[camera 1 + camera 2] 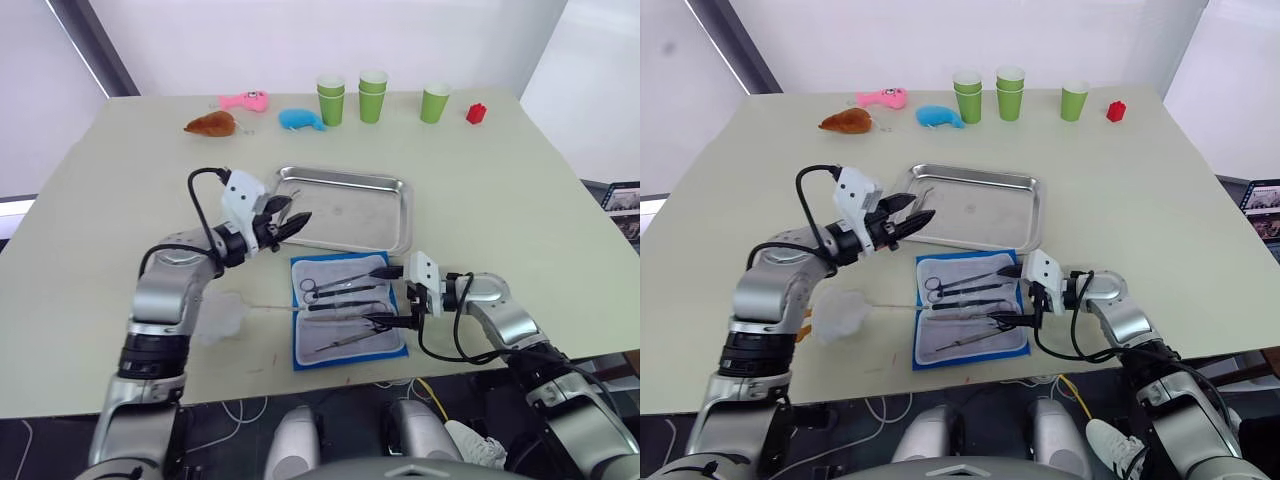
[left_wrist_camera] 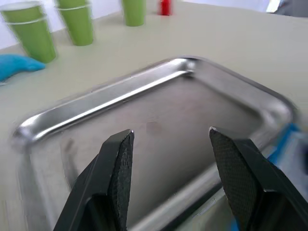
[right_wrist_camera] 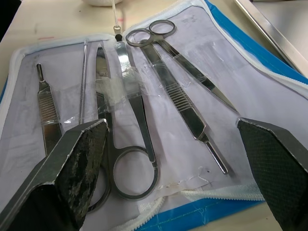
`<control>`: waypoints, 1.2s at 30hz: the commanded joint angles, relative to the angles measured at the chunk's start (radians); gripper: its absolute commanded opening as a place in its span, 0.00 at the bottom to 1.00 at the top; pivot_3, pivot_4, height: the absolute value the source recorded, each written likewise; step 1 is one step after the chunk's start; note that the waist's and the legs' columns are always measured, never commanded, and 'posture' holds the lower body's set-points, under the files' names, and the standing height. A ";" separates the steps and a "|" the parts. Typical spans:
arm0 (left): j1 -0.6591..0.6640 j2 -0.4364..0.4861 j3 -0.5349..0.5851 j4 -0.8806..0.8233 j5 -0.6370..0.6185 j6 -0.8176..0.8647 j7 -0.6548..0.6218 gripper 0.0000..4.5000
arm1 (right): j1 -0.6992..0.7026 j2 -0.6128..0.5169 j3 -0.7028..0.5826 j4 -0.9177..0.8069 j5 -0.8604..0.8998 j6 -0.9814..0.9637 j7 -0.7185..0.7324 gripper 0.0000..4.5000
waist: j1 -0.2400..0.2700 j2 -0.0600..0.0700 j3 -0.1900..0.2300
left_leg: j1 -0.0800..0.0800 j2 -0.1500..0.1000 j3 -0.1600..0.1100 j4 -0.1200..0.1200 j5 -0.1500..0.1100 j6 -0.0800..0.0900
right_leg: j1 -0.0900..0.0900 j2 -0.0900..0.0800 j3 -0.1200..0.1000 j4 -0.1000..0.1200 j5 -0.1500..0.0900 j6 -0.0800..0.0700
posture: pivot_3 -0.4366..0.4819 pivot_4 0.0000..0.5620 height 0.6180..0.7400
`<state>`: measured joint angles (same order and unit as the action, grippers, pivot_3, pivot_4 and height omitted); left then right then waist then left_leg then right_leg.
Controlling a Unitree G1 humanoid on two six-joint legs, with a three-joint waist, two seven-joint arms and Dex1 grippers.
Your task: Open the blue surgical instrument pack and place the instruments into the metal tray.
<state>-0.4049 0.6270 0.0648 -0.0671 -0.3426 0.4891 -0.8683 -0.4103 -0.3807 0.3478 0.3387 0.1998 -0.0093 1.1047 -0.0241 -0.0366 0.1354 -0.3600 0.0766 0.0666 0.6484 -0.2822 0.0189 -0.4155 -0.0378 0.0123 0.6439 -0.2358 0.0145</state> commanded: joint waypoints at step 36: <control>0.230 0.642 -0.011 0.077 -0.465 -0.540 -0.746 0.97 | 0.086 -0.044 0.068 0.149 -0.143 0.015 -0.045 1.00 | 0.010 0.004 0.003 | -0.001 0.003 0.005 -0.009 -0.001 -0.001 | -0.004 -0.032 -0.057 -0.006 -0.002 0.003 | 0.48 0.27 1.00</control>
<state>-0.1774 1.2713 0.0468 0.0332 -0.7904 -0.0512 -1.5629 -0.3959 -0.3854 0.3462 0.3349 0.2003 -0.0544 1.1038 -0.0141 -0.0328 0.1383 -0.3613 0.0797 0.0721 0.6394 -0.2827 0.0180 -0.4196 -0.0700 -0.0447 0.6375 -0.2376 0.0171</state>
